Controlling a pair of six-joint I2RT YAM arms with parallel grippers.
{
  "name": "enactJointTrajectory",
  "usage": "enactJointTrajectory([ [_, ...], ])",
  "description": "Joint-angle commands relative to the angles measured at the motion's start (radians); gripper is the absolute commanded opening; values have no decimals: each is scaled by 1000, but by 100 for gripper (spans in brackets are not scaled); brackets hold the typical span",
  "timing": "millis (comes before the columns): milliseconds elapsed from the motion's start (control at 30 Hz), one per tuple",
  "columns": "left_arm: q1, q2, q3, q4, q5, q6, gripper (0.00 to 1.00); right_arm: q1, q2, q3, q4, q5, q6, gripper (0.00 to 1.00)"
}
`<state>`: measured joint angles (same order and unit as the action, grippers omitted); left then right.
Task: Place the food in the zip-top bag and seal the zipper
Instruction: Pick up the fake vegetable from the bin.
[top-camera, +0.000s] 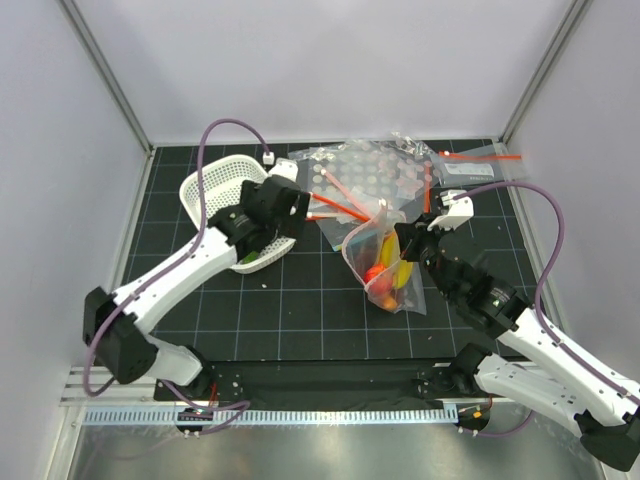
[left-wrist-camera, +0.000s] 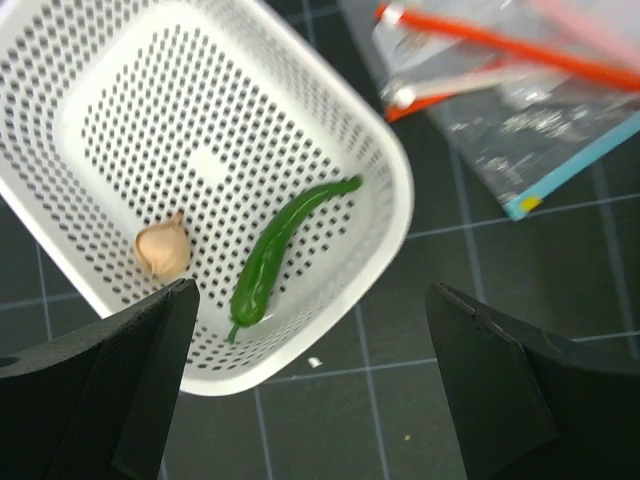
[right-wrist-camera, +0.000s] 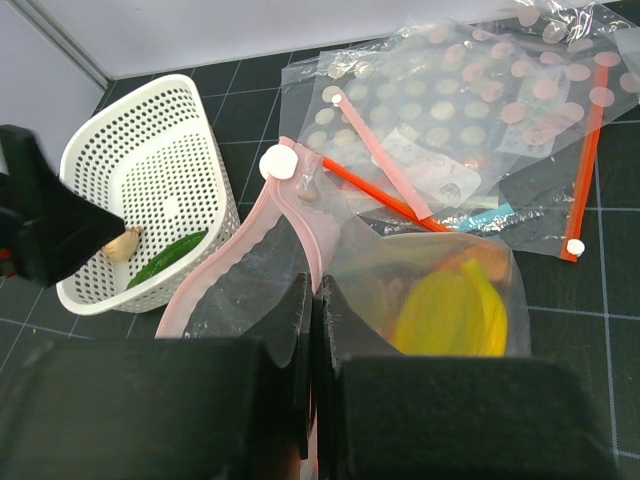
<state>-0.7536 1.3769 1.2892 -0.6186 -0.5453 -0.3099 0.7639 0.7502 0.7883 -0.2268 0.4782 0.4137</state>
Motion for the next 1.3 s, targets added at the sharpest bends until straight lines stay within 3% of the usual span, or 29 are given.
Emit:
enactJointTrajectory([
  [0, 104, 72, 67, -93, 80, -21, 100, 3, -11, 16, 70, 14, 0, 1],
  [100, 144, 200, 172, -186, 130, -14, 99, 3, 0, 15, 73, 4, 4, 1],
  [300, 238, 439, 433, -440, 98, 101, 95, 3, 0, 6, 87, -7, 8, 1],
  [467, 267, 530, 426, -397, 64, 241, 87, 3, -11, 5, 86, -3, 7, 1],
  [600, 278, 579, 410, -389, 108, 304, 90, 3, -3, 6, 86, 0, 2, 1],
  [800, 281, 590, 409, -420, 320, 299, 95, 3, -8, 11, 84, 0, 4, 1],
  [1267, 342, 777, 432, -467, 288, 275, 90, 3, 12, 9, 90, -13, 7, 1],
])
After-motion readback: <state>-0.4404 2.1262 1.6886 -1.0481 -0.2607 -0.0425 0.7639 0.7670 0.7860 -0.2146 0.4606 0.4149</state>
